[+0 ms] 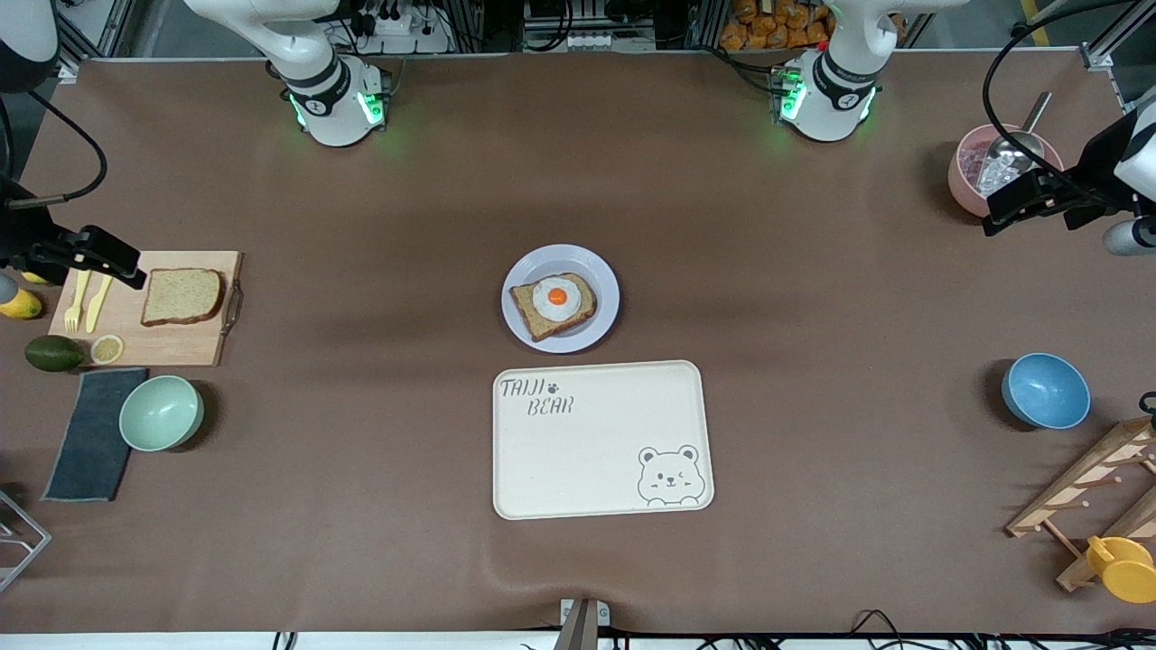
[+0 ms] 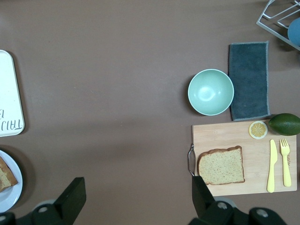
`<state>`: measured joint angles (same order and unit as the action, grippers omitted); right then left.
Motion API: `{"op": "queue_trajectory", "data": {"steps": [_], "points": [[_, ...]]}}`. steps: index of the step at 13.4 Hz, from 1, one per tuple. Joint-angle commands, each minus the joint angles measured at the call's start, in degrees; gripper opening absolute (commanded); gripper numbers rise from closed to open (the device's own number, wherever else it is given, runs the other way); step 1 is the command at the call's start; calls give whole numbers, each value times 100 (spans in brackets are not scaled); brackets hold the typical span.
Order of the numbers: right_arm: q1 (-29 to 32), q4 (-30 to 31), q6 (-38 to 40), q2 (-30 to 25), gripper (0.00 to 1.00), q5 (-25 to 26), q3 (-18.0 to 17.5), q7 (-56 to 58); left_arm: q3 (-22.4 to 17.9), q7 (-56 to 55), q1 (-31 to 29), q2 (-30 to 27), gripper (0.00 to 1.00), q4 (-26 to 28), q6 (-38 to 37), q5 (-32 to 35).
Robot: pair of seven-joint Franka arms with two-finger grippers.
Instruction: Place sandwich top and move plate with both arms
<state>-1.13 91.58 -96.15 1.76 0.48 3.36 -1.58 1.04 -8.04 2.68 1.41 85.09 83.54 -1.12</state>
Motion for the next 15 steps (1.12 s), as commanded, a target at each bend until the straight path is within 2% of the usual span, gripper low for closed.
{"op": "queue_trajectory", "data": {"steps": [1,15], "points": [[51,-122,79,52,100,40,-37,-18,1,48,40,17,100,-54,-83,33],[138,-131,62,79,100,22,-37,-27,1,39,-30,43,100,43,-118,16]]}}
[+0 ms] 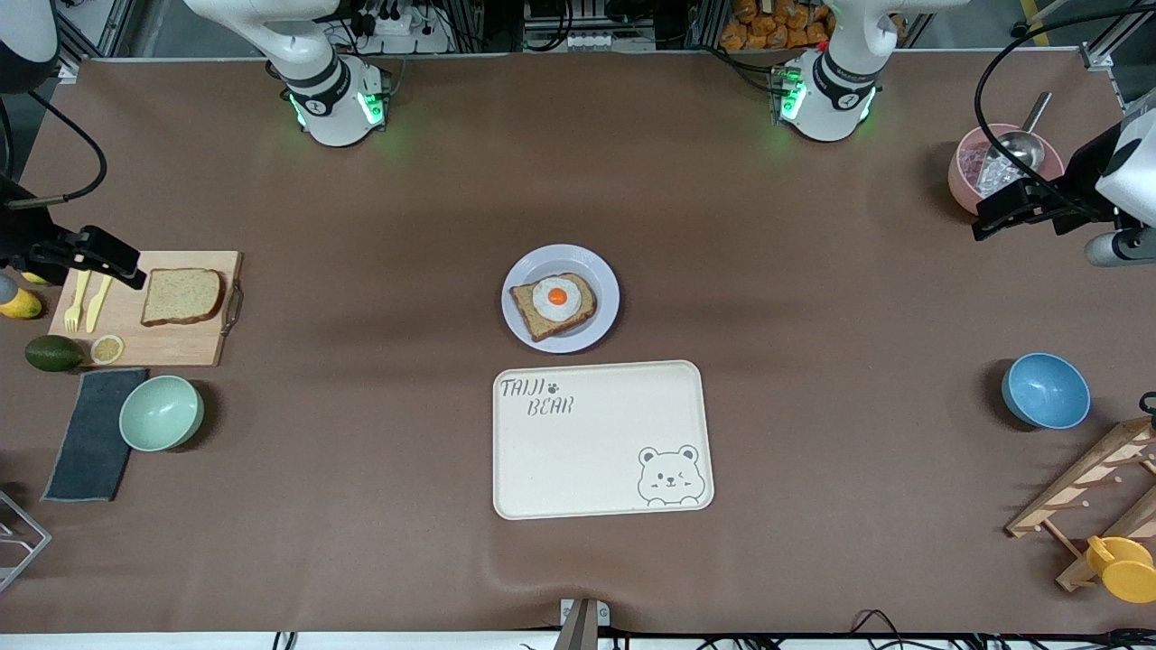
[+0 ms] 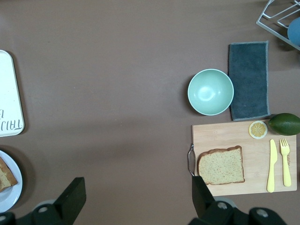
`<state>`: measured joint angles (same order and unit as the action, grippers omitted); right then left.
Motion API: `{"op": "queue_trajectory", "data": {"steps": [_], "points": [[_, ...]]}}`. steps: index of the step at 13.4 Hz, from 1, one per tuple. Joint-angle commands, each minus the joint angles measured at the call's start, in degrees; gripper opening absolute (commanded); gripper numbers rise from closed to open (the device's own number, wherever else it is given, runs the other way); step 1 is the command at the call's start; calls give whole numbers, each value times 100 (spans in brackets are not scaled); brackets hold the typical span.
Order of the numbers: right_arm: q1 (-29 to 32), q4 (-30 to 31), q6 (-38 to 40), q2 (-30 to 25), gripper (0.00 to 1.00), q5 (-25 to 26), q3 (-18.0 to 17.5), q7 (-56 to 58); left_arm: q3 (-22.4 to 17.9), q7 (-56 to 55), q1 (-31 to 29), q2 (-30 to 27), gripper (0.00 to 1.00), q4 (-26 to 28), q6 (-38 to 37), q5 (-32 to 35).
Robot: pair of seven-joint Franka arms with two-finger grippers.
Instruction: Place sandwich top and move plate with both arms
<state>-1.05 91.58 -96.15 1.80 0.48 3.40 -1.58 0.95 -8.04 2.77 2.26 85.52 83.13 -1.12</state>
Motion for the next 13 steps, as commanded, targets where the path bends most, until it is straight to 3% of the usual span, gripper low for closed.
{"op": "queue_trajectory", "data": {"steps": [1,9,13], "points": [[184,-149,70,127,100,-91,-41,-18,10,31,-40,-42,100,-9,-78,16],[246,-131,88,145,100,-259,-41,52,10,57,-57,2,100,9,-69,16],[360,-105,167,215,100,-268,-41,641,10,49,-13,64,100,0,-52,16]]}}
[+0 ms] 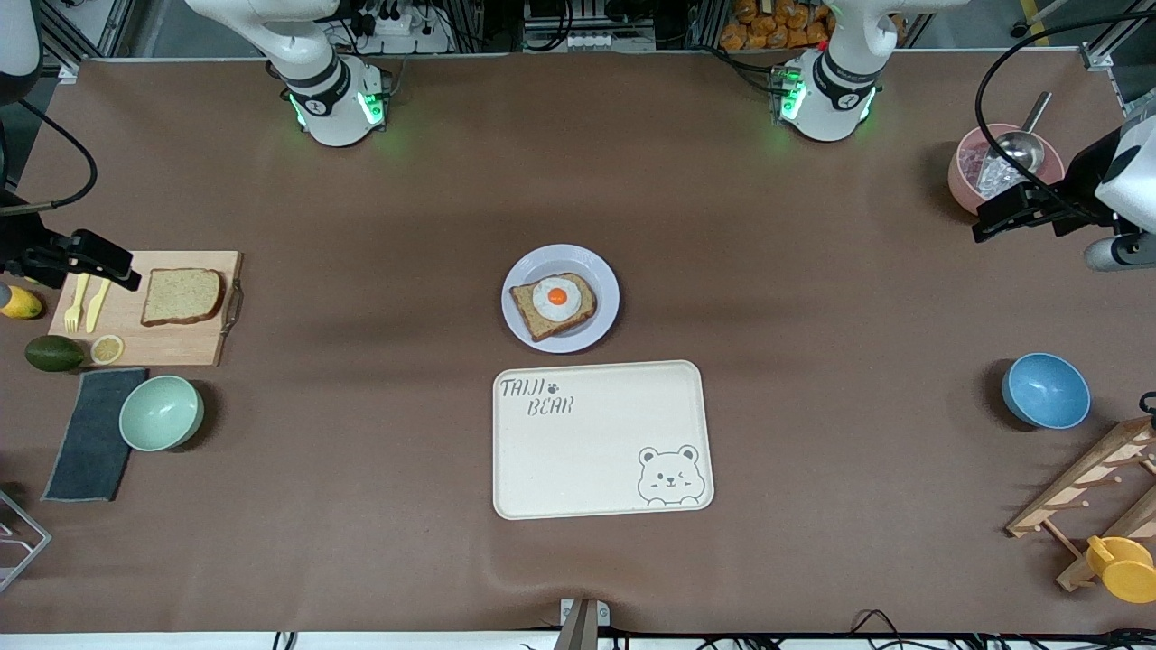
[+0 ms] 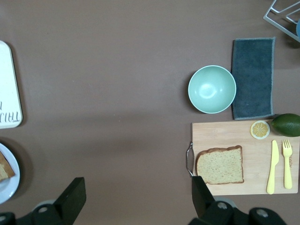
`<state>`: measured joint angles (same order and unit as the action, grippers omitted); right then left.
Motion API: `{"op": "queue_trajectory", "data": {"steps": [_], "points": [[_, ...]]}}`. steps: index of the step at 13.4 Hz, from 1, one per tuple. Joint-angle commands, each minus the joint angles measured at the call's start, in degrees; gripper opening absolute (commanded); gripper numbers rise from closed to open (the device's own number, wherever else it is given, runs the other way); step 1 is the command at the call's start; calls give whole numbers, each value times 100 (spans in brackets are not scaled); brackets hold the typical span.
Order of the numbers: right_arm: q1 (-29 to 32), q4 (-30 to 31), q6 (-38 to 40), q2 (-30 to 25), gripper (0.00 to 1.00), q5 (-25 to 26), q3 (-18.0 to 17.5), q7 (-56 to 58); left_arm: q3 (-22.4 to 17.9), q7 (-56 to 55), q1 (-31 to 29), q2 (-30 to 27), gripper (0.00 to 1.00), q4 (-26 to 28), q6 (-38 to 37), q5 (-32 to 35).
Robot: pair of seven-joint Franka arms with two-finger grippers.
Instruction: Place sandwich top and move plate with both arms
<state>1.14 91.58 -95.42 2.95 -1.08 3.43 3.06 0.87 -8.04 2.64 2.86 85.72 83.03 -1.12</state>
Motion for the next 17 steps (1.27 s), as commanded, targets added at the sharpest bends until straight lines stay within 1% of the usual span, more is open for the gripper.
{"op": "queue_trajectory", "data": {"steps": [1,6,8,10,13,14,16,17], "points": [[141,-105,102,101,100,-112,-36,134,18,57,-9,4,100,-29,-41,7],[395,-26,155,136,100,-147,-44,90,18,57,-44,4,100,14,-24,-55],[510,53,155,144,100,-426,-36,90,18,57,-44,4,100,23,-24,-64],[702,79,146,249,100,-454,-44,99,18,57,-44,12,100,76,11,-64],[834,106,137,373,100,-446,-36,116,18,66,-53,-14,100,138,108,-81],[905,106,120,443,100,-446,-36,169,18,66,-62,-14,100,155,108,-186],[1089,106,76,583,100,-446,-36,466,18,75,-280,-49,100,321,256,-484],[1177,106,67,619,100,-446,-36,503,10,75,-299,-58,100,392,318,-512]]}}
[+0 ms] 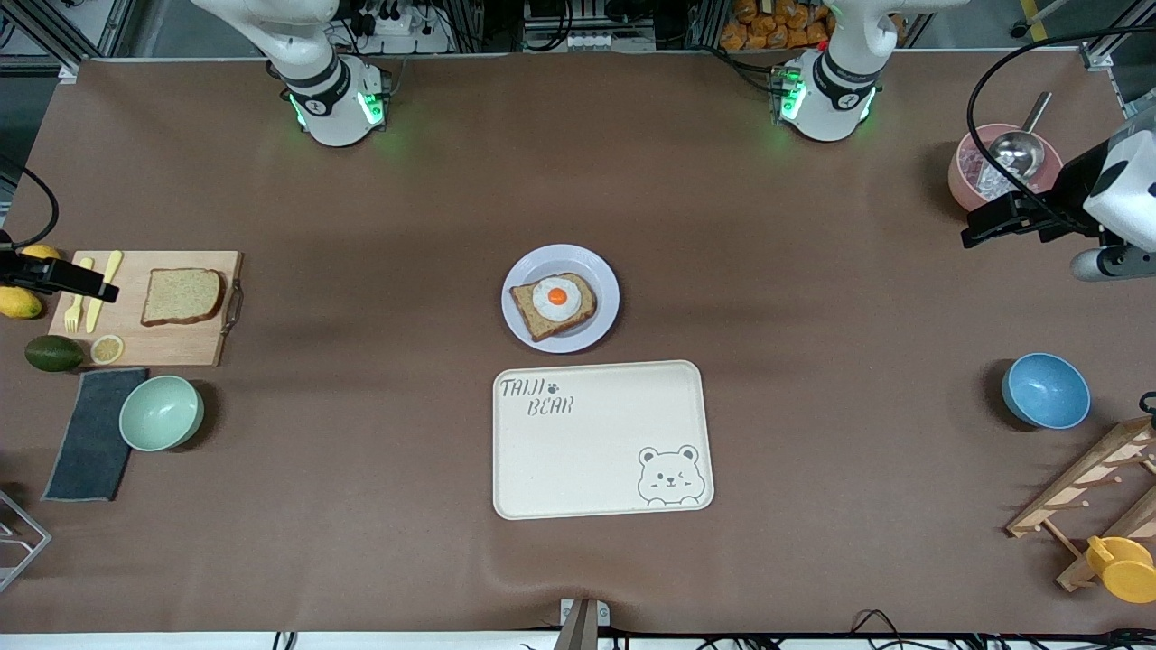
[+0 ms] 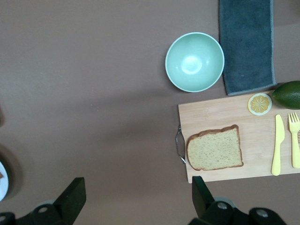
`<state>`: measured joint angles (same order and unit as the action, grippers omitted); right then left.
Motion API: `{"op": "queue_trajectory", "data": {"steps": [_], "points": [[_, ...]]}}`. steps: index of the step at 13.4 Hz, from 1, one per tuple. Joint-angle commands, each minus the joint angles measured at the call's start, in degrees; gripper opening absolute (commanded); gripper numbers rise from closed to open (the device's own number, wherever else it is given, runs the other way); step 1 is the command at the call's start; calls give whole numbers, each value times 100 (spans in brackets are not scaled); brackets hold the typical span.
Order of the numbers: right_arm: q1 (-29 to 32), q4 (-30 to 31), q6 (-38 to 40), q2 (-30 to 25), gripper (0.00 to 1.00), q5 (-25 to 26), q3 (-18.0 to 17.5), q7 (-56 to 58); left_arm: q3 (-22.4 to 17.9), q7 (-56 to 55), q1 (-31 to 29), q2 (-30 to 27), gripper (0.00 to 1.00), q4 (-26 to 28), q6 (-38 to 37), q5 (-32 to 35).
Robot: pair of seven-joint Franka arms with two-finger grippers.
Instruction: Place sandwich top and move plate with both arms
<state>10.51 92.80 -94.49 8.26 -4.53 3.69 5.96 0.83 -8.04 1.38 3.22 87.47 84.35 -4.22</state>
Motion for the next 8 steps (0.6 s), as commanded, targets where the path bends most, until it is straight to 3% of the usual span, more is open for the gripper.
{"op": "queue_trajectory", "data": {"steps": [1,3,6,8], "points": [[328,-17,-52,184,100,-101,-62,230,22,75,-173,-93,100,270,231,-202],[583,36,-122,360,100,-119,-70,466,22,75,-164,-93,100,393,336,-211],[890,518,-867,396,100,-119,-70,940,22,75,-164,-84,100,666,670,-369],[1162,581,-1018,623,100,-502,-62,1485,22,75,-138,-41,100,754,819,-378]]}}
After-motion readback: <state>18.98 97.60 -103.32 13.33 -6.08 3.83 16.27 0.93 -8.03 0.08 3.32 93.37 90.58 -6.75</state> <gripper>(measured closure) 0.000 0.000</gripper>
